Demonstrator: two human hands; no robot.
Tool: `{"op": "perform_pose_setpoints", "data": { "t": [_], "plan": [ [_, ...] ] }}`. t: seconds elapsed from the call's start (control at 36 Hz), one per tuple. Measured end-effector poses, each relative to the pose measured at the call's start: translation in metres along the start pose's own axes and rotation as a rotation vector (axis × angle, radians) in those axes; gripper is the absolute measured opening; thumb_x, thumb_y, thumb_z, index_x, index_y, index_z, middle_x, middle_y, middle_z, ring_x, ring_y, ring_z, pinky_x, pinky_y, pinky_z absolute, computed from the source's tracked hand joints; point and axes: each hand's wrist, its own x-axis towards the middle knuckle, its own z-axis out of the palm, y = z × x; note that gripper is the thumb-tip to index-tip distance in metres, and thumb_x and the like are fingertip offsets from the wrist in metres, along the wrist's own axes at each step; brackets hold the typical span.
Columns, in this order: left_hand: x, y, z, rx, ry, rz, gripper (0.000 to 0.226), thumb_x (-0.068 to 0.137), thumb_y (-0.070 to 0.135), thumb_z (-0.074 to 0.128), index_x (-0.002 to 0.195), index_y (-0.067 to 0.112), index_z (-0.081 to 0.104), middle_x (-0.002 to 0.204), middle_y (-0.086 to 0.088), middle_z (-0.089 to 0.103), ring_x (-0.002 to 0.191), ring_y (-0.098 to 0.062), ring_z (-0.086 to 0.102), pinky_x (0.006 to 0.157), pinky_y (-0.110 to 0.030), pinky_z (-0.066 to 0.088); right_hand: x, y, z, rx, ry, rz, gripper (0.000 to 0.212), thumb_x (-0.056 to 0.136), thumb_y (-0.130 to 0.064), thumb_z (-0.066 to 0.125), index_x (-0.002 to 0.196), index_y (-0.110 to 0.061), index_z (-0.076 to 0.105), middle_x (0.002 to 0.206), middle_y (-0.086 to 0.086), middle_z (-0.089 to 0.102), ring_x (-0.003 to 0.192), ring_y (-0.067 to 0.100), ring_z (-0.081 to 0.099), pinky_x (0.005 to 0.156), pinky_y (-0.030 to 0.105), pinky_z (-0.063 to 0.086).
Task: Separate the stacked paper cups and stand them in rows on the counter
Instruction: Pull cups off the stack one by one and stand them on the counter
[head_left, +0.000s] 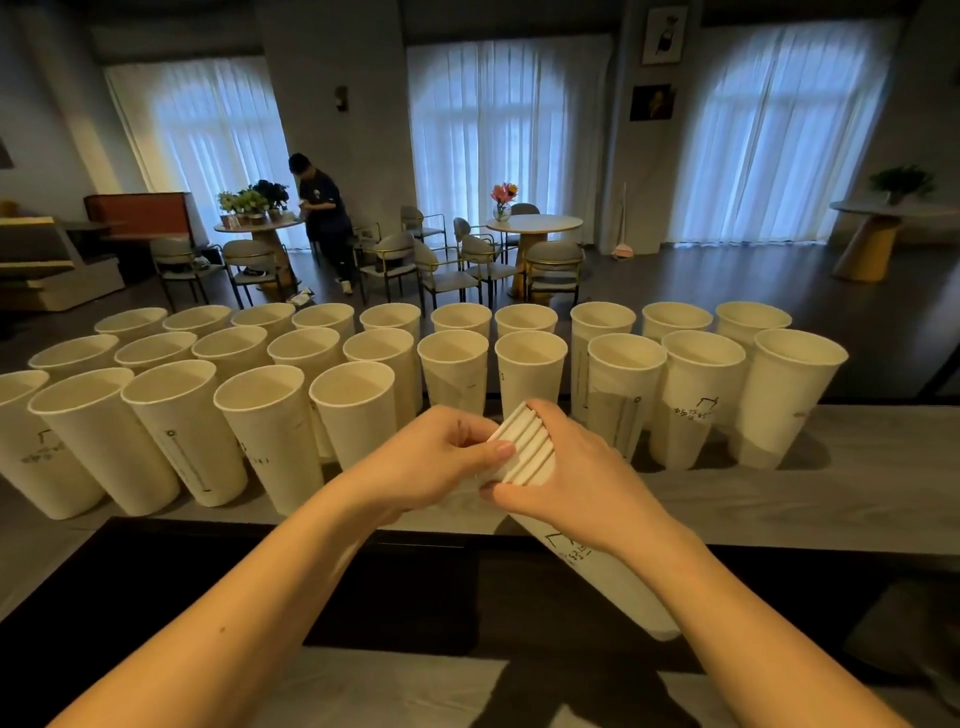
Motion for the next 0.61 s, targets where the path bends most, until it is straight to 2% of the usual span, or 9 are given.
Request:
{"op": "perform_pose_setpoints", "data": {
  "t": [0.08,0.14,0.22,0.31,0.36,0.42,0.5,0.61],
  "plan": [
    [0.002,0.008,0.002,-0.030,0.022,0.004,0.018,0.099,0.015,0.054,0.095,0.005,0.069,0.042,0.018,0.056,0.034,0.006,0.048,0.037,-0.004,0.032,-0.001,0.004,-0.004,0.028,-0.005,0.001,0.087,0.063,-0.074,0.070,0.135,-0.048,0.029,0.113,-0.016,0.056,0.098,0.005,0.057,0.081,0.038,0.057],
    [0.003,0.012,0.004,-0.030,0.051,0.025,0.011,0.095,0.014,0.061,0.088,0.010,0.069,0.044,0.018,0.058,0.036,0.007,0.051,0.039,-0.004,0.034,-0.001,0.005,-0.005,0.030,0.006,0.000,0.085,0.063,-0.074,0.071,0.134,-0.049,0.031,0.111,-0.016,0.056,0.096,0.004,0.058,0.079,0.037,0.057],
    [0.008,0.008,0.003,0.056,0.220,0.042,0.011,0.081,0.021,0.078,0.075,0.026,0.070,0.057,0.018,0.067,0.052,0.008,0.057,0.053,-0.010,0.040,-0.003,0.010,-0.008,-0.045,0.024,-0.008,0.089,0.062,-0.077,0.069,0.137,-0.048,0.031,0.114,-0.017,0.054,0.099,0.005,0.056,0.079,0.038,0.056],
    [0.010,0.007,-0.006,0.104,0.437,0.058,0.006,0.082,0.027,0.076,0.083,0.026,0.070,0.072,0.009,0.070,0.064,0.001,0.062,0.055,-0.016,0.046,-0.008,0.019,-0.015,-0.128,0.000,0.040,0.092,0.062,-0.077,0.070,0.138,-0.044,0.030,0.119,-0.014,0.052,0.102,0.008,0.055,0.080,0.040,0.055],
    [0.009,0.008,-0.013,0.267,0.584,0.134,0.009,0.086,0.028,0.071,0.083,0.027,0.063,0.072,0.011,0.062,0.062,0.001,0.056,0.052,-0.013,0.042,-0.010,0.025,-0.019,-0.205,-0.039,0.115,0.099,0.065,-0.074,0.072,0.145,-0.039,0.024,0.130,-0.009,0.048,0.113,0.014,0.052,0.086,0.041,0.052],
    [0.008,0.005,-0.018,0.491,0.649,0.189,0.011,0.087,0.029,0.069,0.086,0.023,0.059,0.076,0.012,0.060,0.067,-0.001,0.053,0.056,-0.013,0.036,-0.011,0.031,-0.022,-0.254,-0.066,0.194,0.104,0.068,-0.072,0.073,0.151,-0.036,0.020,0.143,-0.005,0.044,0.126,0.020,0.048,0.094,0.044,0.050],
    [0.012,-0.007,-0.017,0.772,0.598,0.231,0.015,0.087,0.025,0.070,0.097,0.018,0.063,0.087,0.001,0.067,0.083,-0.020,0.065,0.067,-0.025,0.040,-0.011,0.034,-0.023,-0.253,-0.092,0.247,0.109,0.070,-0.072,0.073,0.154,-0.035,0.015,0.151,-0.003,0.038,0.134,0.023,0.043,0.100,0.047,0.048],
    [0.021,-0.015,-0.005,1.037,0.422,0.096,0.032,0.092,0.031,0.063,0.122,0.020,0.059,0.112,-0.005,0.070,0.110,-0.026,0.061,0.090,-0.032,0.044,-0.012,0.034,-0.021,-0.215,-0.091,0.246,0.110,0.069,-0.073,0.073,0.154,-0.035,0.015,0.151,-0.004,0.039,0.133,0.022,0.043,0.100,0.046,0.048]
  ]
}}
